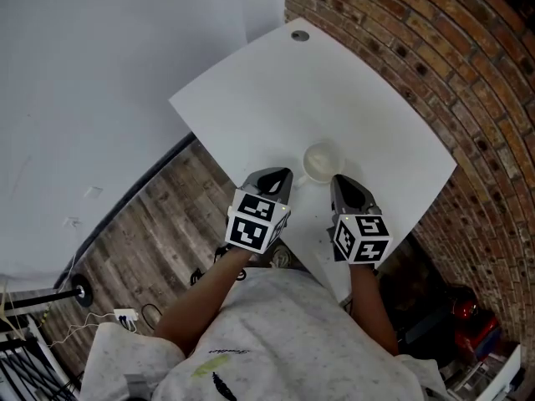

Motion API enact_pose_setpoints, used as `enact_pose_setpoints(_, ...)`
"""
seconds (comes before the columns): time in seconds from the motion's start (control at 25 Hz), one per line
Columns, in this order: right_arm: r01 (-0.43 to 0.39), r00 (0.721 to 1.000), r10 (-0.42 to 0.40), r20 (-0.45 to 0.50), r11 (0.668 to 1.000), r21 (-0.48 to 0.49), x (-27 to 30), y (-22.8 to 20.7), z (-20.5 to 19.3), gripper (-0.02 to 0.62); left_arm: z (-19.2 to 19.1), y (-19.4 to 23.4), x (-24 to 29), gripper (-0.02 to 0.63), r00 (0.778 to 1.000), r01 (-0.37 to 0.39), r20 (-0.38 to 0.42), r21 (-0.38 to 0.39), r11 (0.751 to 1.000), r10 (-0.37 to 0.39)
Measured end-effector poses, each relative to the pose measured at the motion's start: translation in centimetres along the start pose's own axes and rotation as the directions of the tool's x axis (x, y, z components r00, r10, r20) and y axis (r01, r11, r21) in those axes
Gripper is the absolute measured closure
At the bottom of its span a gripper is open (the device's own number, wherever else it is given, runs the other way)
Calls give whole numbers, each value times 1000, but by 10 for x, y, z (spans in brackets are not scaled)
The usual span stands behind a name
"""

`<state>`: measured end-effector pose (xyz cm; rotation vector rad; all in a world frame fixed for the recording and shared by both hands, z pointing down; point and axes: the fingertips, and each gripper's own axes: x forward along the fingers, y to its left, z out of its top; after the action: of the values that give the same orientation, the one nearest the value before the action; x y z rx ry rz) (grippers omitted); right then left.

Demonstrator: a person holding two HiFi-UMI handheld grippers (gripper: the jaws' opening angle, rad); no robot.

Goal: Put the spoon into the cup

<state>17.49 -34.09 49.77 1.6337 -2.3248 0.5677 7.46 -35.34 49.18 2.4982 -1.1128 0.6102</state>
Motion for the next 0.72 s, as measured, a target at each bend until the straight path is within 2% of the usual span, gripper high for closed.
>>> enact_pose_setpoints(0.4,-1,1000,1,11,1000,24,-1,-3,-1,574,-3,-4,3,614,1000,6,-18,4,1000,-6)
enact_pose_setpoints(0.72,14,1000,-15,16,999,31,-7,-7,2,541,-1,-6,0,614,1000,8,-9,6,1000,-8)
